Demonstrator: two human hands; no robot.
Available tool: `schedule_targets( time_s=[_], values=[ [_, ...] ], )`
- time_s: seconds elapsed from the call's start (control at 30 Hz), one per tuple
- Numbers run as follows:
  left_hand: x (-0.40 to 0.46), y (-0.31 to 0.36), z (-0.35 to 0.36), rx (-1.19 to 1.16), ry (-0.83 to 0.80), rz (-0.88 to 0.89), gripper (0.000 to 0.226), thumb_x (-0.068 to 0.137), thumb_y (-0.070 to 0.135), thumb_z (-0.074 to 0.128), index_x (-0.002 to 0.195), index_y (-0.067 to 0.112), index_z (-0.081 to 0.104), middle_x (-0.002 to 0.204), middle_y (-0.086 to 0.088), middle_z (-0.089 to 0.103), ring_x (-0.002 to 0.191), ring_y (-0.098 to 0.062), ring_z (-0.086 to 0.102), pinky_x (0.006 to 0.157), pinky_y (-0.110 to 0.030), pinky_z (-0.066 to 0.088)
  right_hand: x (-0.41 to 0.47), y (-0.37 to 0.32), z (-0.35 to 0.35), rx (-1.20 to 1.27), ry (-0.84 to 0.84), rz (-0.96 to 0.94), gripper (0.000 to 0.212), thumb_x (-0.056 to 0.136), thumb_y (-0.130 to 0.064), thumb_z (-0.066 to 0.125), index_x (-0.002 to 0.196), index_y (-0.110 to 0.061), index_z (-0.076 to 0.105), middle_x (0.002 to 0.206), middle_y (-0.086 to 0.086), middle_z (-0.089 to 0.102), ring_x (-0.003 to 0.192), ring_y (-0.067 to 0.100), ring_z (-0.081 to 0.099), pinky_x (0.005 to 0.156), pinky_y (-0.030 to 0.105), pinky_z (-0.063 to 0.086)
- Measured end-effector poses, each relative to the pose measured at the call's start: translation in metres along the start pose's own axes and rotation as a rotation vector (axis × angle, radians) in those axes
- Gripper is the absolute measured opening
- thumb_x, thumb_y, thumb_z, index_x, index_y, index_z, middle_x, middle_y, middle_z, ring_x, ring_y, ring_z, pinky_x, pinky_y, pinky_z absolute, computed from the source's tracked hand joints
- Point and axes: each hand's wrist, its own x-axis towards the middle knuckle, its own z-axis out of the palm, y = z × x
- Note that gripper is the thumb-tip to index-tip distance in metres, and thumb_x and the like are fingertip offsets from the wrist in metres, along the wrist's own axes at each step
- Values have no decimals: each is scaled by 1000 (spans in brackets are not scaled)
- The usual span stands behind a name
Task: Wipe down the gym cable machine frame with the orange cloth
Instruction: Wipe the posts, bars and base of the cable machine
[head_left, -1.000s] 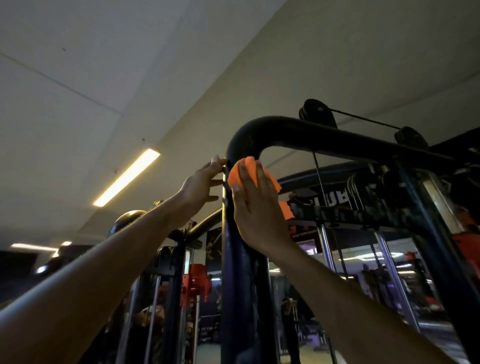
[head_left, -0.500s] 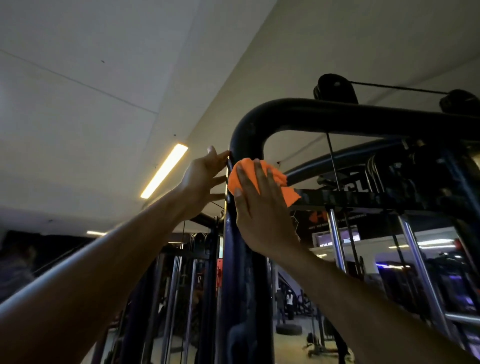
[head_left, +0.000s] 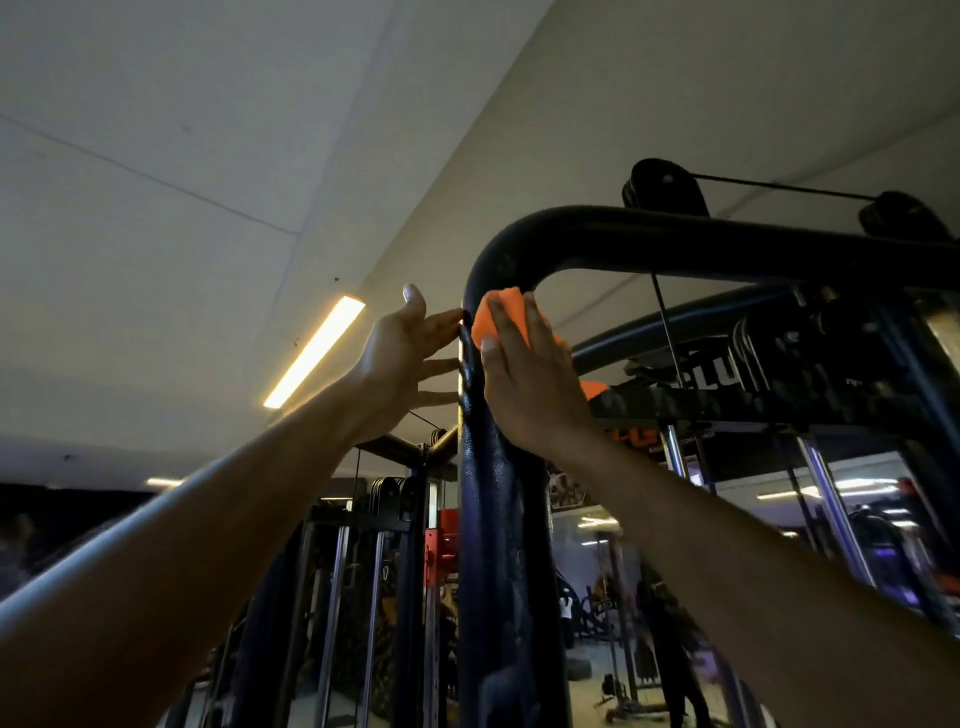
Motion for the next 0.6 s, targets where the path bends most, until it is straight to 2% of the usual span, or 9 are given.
schedule_targets(
  time_s=[0.07,0.13,0.27,0.4,0.43,0.5,0.57,0.6],
  values=[
    [6,-2,-6,-32,-15,-5,74,105,78,20,144,33,64,163,3,53,148,-34,49,118,-63,41,32,-12,-10,88,-21,99,60,117,-48,24,172,-41,1,181,-2,-15,168,31,-7,134,61,2],
    [10,-6,-12,-44,-43,-8,78,104,80,21,149,31,63,160,5,56,147,-33,51,119,-65,40,46,-20,-13,150,-10,162,59,117,-51,21,172,-41,2,181,-4,-15,168,31,-4,133,61,7],
    [7,-15,-17,-59,-95,17,72,108,74,22,156,31,55,163,7,51,148,-30,49,111,-59,47,-6,-27,-3,58,32,106,59,117,-55,20,172,-46,2,181,-11,-13,168,24,-2,132,62,15],
    [-3,-26,-18,-84,-140,70,57,112,61,31,154,31,54,166,2,47,149,-29,45,100,-51,49,-93,-25,15,-72,50,31,56,116,-57,15,168,-55,-5,175,-21,-25,165,10,-21,135,52,-3],
    [-8,-29,-17,-62,-144,78,47,114,56,34,148,35,58,158,5,54,142,-25,51,95,-47,52,-97,-25,15,-74,35,47,56,115,-59,14,168,-56,-5,175,-22,-25,164,9,-22,135,52,-5],
    [-16,-37,-13,-35,-133,71,29,116,45,38,125,43,65,124,17,71,117,-11,65,83,-38,56,-82,-29,13,-53,41,96,57,114,-61,14,169,-54,4,179,-17,-16,166,13,-16,135,56,-2],
    [-18,-42,-9,-20,-122,74,28,118,37,38,114,47,64,94,26,76,94,0,71,75,-31,61,-59,-36,9,-49,71,118,56,114,-63,16,170,-51,14,181,-11,-7,167,18,-9,134,62,3],
    [-18,-45,-8,-18,-110,77,28,118,36,38,114,48,63,88,28,76,88,2,72,71,-27,62,-55,-37,10,-64,85,114,56,115,-62,18,170,-51,16,182,-10,-6,167,21,-8,133,64,6]
  ],
)
